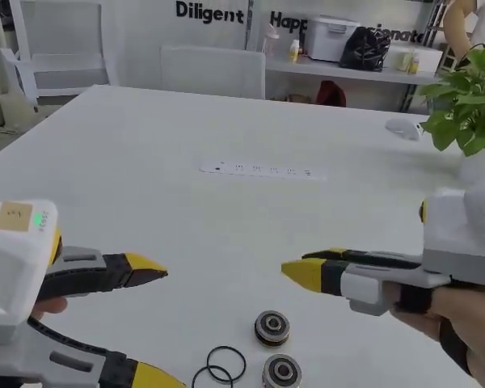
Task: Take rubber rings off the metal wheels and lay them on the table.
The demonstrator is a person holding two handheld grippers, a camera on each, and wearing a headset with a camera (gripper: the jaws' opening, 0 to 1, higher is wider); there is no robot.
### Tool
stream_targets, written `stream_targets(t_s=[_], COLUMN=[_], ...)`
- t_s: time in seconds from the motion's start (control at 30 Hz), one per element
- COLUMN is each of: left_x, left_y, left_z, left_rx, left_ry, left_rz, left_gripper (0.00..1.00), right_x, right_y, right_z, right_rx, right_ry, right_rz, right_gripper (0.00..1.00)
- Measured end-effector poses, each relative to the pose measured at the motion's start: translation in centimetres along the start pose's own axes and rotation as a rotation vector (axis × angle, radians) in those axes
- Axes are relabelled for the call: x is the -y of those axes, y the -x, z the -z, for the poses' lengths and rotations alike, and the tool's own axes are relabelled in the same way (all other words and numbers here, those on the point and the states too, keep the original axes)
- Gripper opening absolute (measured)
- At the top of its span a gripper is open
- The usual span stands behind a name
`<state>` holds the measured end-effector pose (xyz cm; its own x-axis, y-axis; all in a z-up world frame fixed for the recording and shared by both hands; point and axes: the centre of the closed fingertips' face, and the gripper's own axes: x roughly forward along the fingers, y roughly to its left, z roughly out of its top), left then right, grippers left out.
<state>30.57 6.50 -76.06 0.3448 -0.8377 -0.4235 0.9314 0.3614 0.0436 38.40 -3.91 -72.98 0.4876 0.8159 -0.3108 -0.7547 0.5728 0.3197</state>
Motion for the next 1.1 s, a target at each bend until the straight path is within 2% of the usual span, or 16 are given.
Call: stream_targets(t_s=[0.1, 0.2, 0.33, 0.37, 0.43, 0.53, 0.57, 0.67, 0.73, 0.8, 0.87, 0.93, 1.07, 1.1], left_x=[-0.3, -0.4, -0.3, -0.5, -0.7, -1.4, -1.5, -1.9, -2.0, -1.8, -2.2, -2.5, -2.3, -2.2], left_y=[0.2, 0.4, 0.5, 0.7, 0.9, 1.2, 1.2, 1.5, 1.4, 0.6, -0.1, -1.4, -3.8, -4.6], left_z=[-0.6, -1.5, -2.9, -3.3, -3.9, -4.9, -5.3, -7.6, -9.1, -10.2, -10.5, -11.1, -12.3, -12.7], left_rx=[0.027, 0.067, 0.119, 0.132, 0.147, 0.148, 0.152, 0.200, 0.218, 0.204, 0.188, 0.166, 0.165, 0.169], left_ry=[0.007, 0.018, 0.021, 0.021, 0.020, 0.003, -0.008, -0.031, -0.053, -0.083, -0.102, -0.108, -0.126, -0.137], left_rz=[-0.008, -0.011, -0.005, -0.009, -0.016, -0.029, -0.029, -0.017, -0.006, -0.001, -0.003, 0.000, 0.046, 0.058], left_gripper=[0.74, 0.75, 0.75, 0.75, 0.76, 0.77, 0.77, 0.77, 0.76, 0.76, 0.74, 0.71, 0.72, 0.72], right_x=[0.6, 0.9, 0.8, 0.7, 0.7, 0.8, 0.9, 1.3, 1.7, 2.2, 3.0, 3.8, 4.6, 4.8], right_y=[0.6, 0.8, 0.5, 0.3, 0.1, -0.2, -0.3, -0.6, -0.6, -0.6, -0.7, -1.0, -1.1, -1.1], right_z=[-1.7, -2.6, -5.3, -6.1, -6.8, -6.9, -6.7, -5.0, -3.5, -2.4, -0.5, 0.1, 1.8, 2.5], right_rx=[0.038, 0.042, 0.126, 0.161, 0.183, 0.203, 0.201, 0.161, 0.148, 0.142, 0.047, 0.049, -0.010, -0.038], right_ry=[0.019, 0.049, 0.074, 0.083, 0.088, 0.119, 0.123, 0.121, 0.107, 0.076, 0.080, 0.077, 0.068, 0.075], right_rz=[0.013, 0.017, -0.009, -0.018, -0.030, -0.039, -0.037, -0.047, -0.056, -0.057, -0.048, -0.024, -0.009, -0.005], right_gripper=[0.29, 0.30, 0.33, 0.35, 0.39, 0.39, 0.39, 0.40, 0.38, 0.36, 0.32, 0.31, 0.31, 0.31])
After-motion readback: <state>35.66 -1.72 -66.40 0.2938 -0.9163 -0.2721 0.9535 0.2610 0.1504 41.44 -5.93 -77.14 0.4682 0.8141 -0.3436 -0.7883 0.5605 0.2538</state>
